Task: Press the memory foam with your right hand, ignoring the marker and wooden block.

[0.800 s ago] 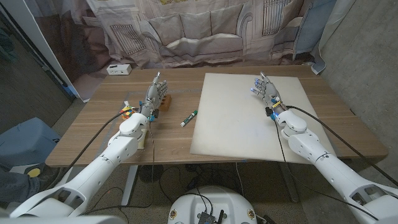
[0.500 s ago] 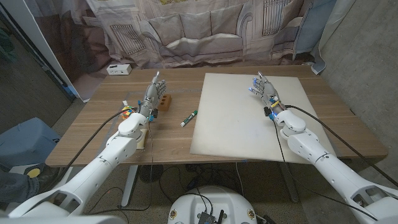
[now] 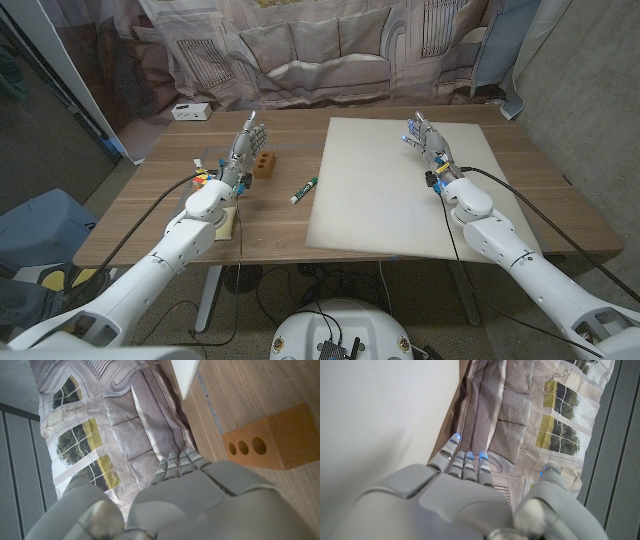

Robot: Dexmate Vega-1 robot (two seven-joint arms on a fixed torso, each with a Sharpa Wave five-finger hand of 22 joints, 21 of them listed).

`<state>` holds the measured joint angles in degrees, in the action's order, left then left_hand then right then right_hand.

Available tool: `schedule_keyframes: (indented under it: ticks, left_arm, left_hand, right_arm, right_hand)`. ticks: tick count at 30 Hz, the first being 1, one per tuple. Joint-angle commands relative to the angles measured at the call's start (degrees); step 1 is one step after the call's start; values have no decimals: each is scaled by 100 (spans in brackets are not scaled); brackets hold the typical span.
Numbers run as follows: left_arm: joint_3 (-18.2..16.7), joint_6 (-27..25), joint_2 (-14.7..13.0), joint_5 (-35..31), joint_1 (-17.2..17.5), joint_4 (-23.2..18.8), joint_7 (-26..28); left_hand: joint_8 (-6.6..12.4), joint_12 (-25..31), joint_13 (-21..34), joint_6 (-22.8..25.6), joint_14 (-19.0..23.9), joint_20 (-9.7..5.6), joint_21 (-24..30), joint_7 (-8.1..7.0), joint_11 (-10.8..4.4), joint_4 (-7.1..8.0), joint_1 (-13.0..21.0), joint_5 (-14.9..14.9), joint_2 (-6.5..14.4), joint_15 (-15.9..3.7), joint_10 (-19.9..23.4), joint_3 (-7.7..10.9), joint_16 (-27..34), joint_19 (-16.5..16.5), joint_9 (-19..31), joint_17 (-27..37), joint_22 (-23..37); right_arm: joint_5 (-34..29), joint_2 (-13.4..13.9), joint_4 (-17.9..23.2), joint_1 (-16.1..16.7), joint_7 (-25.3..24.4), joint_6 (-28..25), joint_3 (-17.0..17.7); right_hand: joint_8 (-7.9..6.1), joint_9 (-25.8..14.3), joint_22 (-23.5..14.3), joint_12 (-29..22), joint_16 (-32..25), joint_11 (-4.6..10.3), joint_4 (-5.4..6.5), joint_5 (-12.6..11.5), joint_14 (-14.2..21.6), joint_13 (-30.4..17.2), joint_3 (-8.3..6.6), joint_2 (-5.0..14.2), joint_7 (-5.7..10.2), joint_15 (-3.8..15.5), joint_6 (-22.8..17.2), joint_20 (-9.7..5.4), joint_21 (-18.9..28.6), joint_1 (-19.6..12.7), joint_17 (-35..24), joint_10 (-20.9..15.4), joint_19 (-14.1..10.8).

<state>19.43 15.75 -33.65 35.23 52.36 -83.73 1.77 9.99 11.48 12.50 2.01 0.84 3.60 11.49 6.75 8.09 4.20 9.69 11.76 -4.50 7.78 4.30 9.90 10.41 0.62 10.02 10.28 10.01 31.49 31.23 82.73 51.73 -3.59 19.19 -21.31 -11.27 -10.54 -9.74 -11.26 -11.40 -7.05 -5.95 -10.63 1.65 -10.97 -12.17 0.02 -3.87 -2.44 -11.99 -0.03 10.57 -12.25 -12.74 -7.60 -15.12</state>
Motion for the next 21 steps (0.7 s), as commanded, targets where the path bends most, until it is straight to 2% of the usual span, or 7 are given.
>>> schedule_keyframes:
  ticks: [1, 3, 5, 8, 10, 15, 21]
  left_arm:
    - [-13, 110, -53, -19, -3, -38, -136]
    - [-15, 150, -53, -41, 15, -48, -129]
    - [-22, 167, -71, -78, 47, -102, -91]
    - [-27, 153, -86, -103, 66, -165, -51]
    - [-7, 143, -92, -117, 34, -153, -87]
    - [51, 98, -90, -155, -38, -142, -139]
    - [105, 65, -64, -188, -110, -122, -167]
  left_hand:
    - [47, 21, 12, -32, 33, 56, 24, 200, 17, -2, 63, 49, 37, 22, 35, 32, 41, 19, 24, 9, 14]
    - [48, 24, 8, -32, 38, 60, 23, 199, 14, -5, 69, 50, 44, 19, 40, 35, 43, 22, 24, 9, 14]
    - [52, 28, 5, -28, 49, 65, 22, 197, 15, -8, 75, 51, 51, 21, 47, 38, 47, 24, 24, 8, 14]
    - [57, 36, -1, -22, 59, 65, 23, 194, 19, -13, 88, 52, 64, 19, 65, 44, 50, 34, 23, 8, 14]
    - [65, 40, -4, -7, 71, 68, 26, 182, 18, -17, 96, 52, 73, 11, 74, 48, 53, 45, 23, 7, 14]
    - [72, 43, -12, 4, 81, 67, 23, 175, 16, -25, 112, 53, 90, 12, 78, 56, 55, 47, 23, 6, 14]
    - [75, 47, -19, 8, 88, 74, 17, 172, 21, -34, 129, 54, 105, 10, 87, 64, 55, 41, 23, 6, 14]
  right_arm:
    - [-127, 146, 175, 131, 0, 130, 61]
    - [-152, 148, 154, 138, 6, 184, 67]
    - [-256, 177, 164, 155, -59, 212, 69]
    - [-468, 269, 281, 218, -256, 156, 87]
    - [-600, 360, 311, 231, -277, 142, 81]
    - [-989, 400, 368, 317, -622, 189, 94]
    - [-1311, 531, 493, 417, -856, 120, 131]
  right_hand:
    - [-30, -17, -23, -34, 62, 111, -47, -2, -216, -7, 9, -15, 75, 19, -58, -56, -49, -48, 16, -26, 247]
    - [-9, -17, -23, 6, 67, 172, -51, -3, -277, -4, 15, -10, 137, 36, -25, -54, -42, -47, 23, 70, 308]
    - [7, -17, -23, 18, 55, 168, -54, -3, -262, -3, 16, -8, 152, 35, 12, -46, -30, -49, 26, 103, 302]
    - [49, -17, -21, 13, -19, 161, -67, -4, -106, 1, 22, -1, 157, 37, 127, -48, 52, -56, 38, 111, 141]
    - [47, -17, -19, -37, -61, 148, -82, -7, 5, 4, 23, 3, 129, 33, 142, -57, 96, -72, 47, -20, 19]
    - [45, -18, -17, -11, -49, 115, -83, -8, -23, 5, 30, 8, 42, 15, 156, -73, 64, -68, 48, 32, 87]
    - [43, -17, -17, -3, -37, 130, -88, -9, -53, 6, 39, 0, 61, 16, 161, -63, 45, -66, 51, 51, 136]
